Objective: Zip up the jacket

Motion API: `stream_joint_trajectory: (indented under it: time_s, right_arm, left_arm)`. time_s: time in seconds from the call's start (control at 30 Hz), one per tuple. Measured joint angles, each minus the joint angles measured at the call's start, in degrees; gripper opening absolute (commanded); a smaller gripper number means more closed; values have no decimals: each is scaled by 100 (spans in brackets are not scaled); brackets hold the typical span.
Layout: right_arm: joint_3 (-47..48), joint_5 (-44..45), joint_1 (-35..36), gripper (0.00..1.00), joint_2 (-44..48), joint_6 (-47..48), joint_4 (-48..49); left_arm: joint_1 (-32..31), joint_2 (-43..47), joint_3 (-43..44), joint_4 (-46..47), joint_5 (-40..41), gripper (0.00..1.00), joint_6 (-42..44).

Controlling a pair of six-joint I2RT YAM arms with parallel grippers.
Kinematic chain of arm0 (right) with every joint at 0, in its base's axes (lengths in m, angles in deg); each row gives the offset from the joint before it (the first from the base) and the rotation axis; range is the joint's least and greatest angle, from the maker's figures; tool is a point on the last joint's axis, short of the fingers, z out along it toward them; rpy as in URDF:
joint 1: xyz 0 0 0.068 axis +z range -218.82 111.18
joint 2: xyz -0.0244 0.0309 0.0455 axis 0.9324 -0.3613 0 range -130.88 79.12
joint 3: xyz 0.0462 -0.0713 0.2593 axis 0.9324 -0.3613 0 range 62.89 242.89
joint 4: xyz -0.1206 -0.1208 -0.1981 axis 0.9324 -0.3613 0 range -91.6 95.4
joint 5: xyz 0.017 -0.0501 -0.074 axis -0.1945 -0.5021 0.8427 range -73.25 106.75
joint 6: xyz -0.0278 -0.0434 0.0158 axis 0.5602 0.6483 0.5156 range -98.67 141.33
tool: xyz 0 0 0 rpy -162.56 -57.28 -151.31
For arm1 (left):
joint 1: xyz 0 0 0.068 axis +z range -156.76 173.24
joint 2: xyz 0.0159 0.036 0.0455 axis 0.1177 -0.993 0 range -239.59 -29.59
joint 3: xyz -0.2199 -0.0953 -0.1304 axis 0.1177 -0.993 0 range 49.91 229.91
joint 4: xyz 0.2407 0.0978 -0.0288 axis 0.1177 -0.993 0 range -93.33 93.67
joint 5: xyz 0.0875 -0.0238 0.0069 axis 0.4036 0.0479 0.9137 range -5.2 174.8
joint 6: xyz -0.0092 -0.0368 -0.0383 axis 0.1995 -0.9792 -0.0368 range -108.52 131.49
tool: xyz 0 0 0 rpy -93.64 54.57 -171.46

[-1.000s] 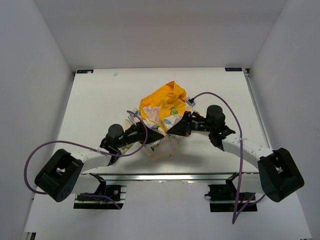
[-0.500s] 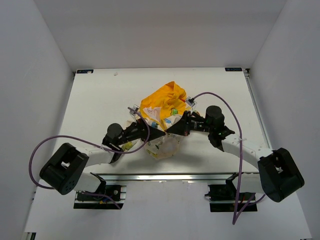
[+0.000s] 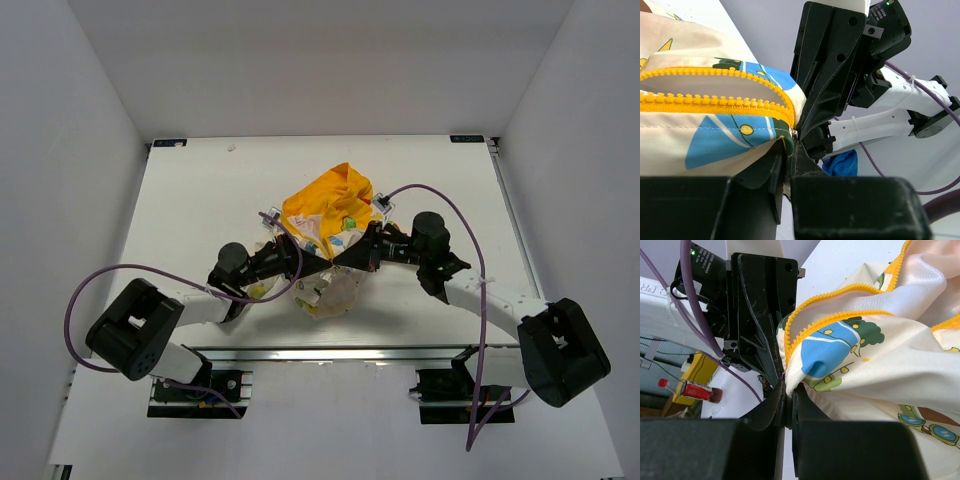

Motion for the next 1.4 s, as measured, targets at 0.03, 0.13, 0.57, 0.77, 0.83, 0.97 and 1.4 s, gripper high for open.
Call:
stream_joint_trajectory:
  time_s: [0.03, 0.13, 0.57, 0.77, 0.83, 0.97, 1.4]
  right_arm:
    - [0, 2, 0, 0, 0, 0, -7]
    - [0, 20, -2, 0, 0, -7, 2]
    - [0, 114, -59, 0, -168, -275, 328]
    - [66, 107, -120, 0, -227, -337, 367]
    - [90, 94, -120, 0, -236, -337, 369]
    - [129, 48, -131, 0, -260, -337, 293]
    - [129, -74, -197, 0, -236, -328, 166]
  left_arm:
    - [0, 0, 0, -4, 0, 0, 0]
    - [2, -13, 24, -4, -20, 0, 4]
    - [79, -118, 396, -503, -439, 0, 557]
    - [-24, 319, 813, -1954, -396, 0, 1578]
    - [-39, 391, 835, -2111, -367, 0, 1735]
    - [-105, 389, 839, -2192, -363, 0, 1838]
    - [-341, 361, 1040, -2767, -315, 0, 2173]
